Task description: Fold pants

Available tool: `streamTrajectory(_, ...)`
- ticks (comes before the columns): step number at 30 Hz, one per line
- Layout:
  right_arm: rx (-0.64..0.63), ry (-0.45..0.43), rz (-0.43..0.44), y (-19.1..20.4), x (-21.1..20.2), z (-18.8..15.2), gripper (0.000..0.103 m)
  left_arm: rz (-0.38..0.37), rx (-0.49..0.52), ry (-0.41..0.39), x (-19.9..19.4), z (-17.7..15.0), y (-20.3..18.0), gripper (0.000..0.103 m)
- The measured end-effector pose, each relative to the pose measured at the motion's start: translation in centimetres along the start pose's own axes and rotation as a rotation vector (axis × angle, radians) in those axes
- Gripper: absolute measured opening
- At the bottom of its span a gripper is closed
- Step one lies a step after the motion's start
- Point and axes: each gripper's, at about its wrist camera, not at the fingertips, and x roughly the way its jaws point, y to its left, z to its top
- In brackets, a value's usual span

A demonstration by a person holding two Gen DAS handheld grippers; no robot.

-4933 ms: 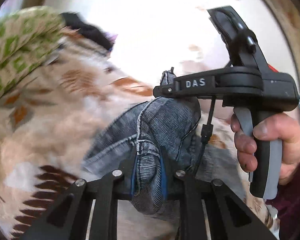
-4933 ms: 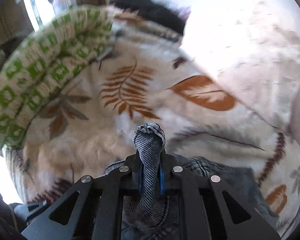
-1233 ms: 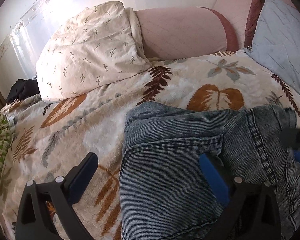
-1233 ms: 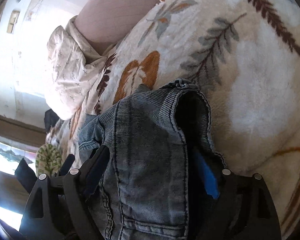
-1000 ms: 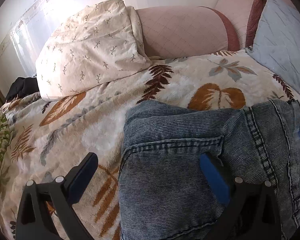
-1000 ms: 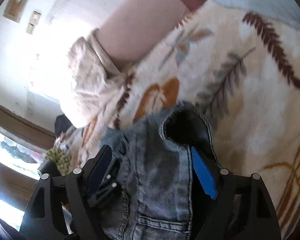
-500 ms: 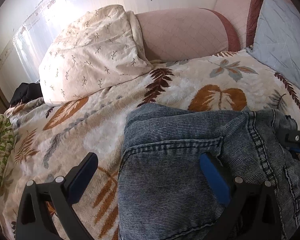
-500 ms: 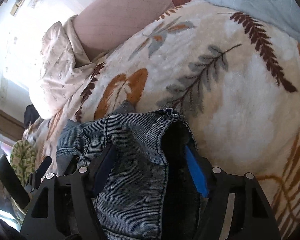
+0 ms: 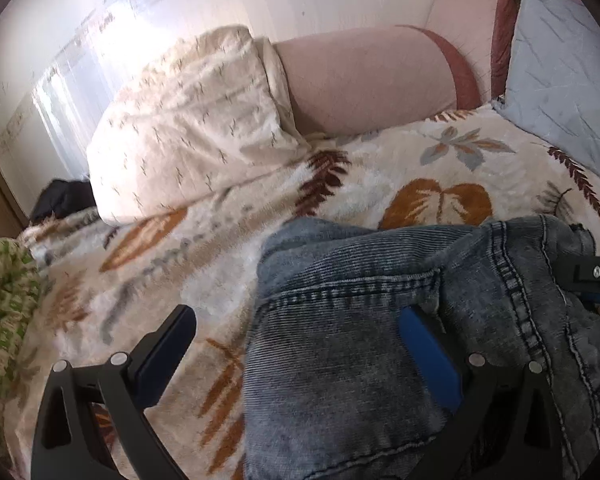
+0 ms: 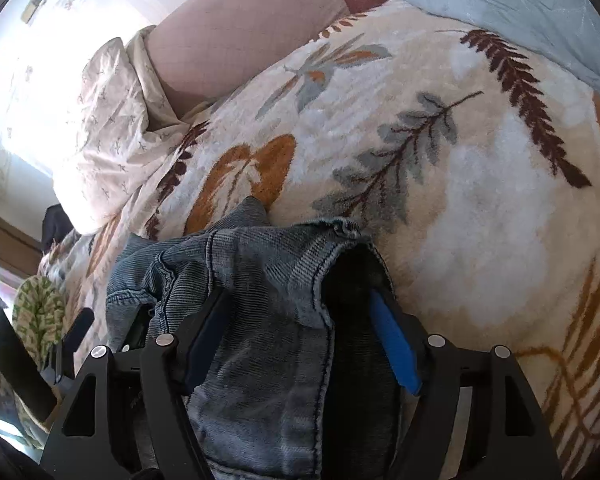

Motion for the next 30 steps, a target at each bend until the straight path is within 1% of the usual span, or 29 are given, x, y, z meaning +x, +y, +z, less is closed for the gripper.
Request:
streamTrajectory(3, -0.013, -0.022, 0.013, 0.4, -1.1, 0.1, 0.072, 0.017, -0.003, -0.028, -1.4, 0.3, 0.3, 0.103)
streamTrajectory(8, -0.038, -0.055, 0.049, 1.4, -3.1, 0.1, 0.072, -0.014, -0.046, -0.048, -3.4, 0.8, 1.1, 0.103)
streamTrajectory(12, -0.059, -0.083, 0.064, 2.0, -4.2, 0.2, 0.073, -0.019, -0.060, -0.062, -4.8, 0.9, 1.4, 0.103)
streamTrajectory(22, -0.026, -0.104, 0.076, 1.3, -5.6, 0.6, 0.073, -0.015, -0.075, -0.082, -6.9, 1.1, 2.0, 0.103)
streamTrajectory(27, -0.012, -0.102, 0.070, 0.8, -5.8, 0.8, 0.073, -0.011, -0.079, -0.072, -7.1, 1.0, 2.3, 0.103)
streamTrajectory(30, -0.001, -0.090, 0.060, 0.2, -6.0, 0.9, 0.074, -0.031, -0.095, -0.036, -6.6, 0.7, 3.1, 0.103)
